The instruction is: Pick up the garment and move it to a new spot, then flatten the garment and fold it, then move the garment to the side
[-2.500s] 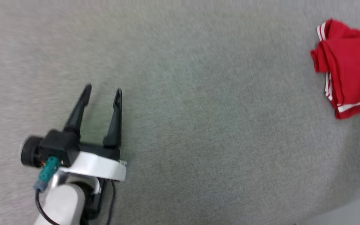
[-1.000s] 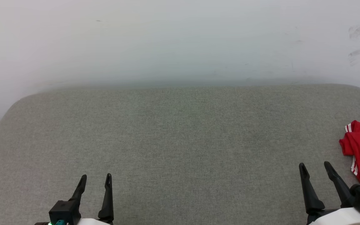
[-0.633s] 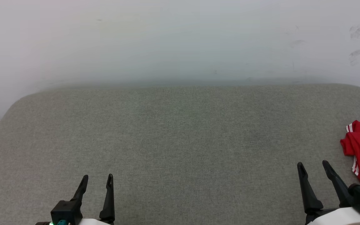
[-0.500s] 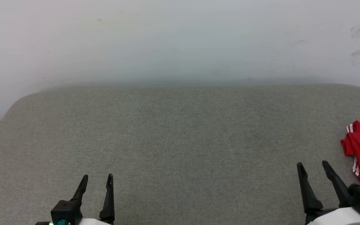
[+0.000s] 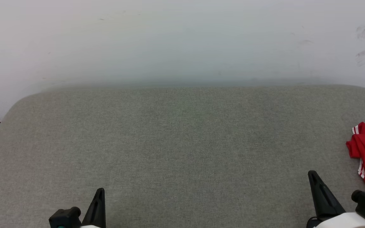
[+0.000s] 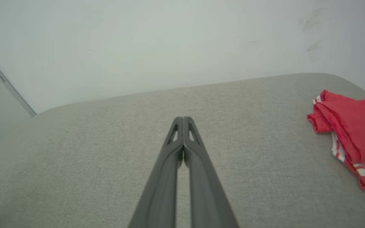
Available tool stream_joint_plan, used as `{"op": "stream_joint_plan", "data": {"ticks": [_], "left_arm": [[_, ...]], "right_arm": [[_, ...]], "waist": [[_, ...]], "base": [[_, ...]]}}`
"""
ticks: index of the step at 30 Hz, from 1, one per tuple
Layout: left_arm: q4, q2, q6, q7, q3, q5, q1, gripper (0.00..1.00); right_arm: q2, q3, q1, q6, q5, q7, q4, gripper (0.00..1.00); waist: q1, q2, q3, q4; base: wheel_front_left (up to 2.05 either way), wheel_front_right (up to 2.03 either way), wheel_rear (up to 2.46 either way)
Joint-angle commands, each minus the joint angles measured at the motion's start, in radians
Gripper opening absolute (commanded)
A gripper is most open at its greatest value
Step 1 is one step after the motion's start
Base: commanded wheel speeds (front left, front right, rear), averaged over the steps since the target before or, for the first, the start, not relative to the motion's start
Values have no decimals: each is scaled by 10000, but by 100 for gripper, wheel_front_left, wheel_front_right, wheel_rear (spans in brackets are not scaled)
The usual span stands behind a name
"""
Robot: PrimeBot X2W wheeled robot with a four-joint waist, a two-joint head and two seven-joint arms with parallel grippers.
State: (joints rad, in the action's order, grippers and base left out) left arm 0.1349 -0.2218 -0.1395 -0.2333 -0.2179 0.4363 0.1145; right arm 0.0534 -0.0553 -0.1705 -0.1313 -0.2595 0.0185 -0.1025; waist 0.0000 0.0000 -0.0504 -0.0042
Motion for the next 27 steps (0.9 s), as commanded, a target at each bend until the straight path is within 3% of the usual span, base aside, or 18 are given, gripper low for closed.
{"op": "stream_joint_plan", "data": {"ticks": [1, 27], "left_arm": [[-81, -1, 126, 112, 188, 543, -306, 0], [338, 472, 968, 1108, 1102, 4208, -986, 0]], "right_arm": [[67, 5, 251, -1, -656, 6, -2, 0], [221, 45, 1105, 1, -4968, 129, 1107, 0]], "waist": [[0, 0, 10, 0], [0, 0, 121, 9]], "base": [[0, 0, 0], [0, 0, 0]]}}
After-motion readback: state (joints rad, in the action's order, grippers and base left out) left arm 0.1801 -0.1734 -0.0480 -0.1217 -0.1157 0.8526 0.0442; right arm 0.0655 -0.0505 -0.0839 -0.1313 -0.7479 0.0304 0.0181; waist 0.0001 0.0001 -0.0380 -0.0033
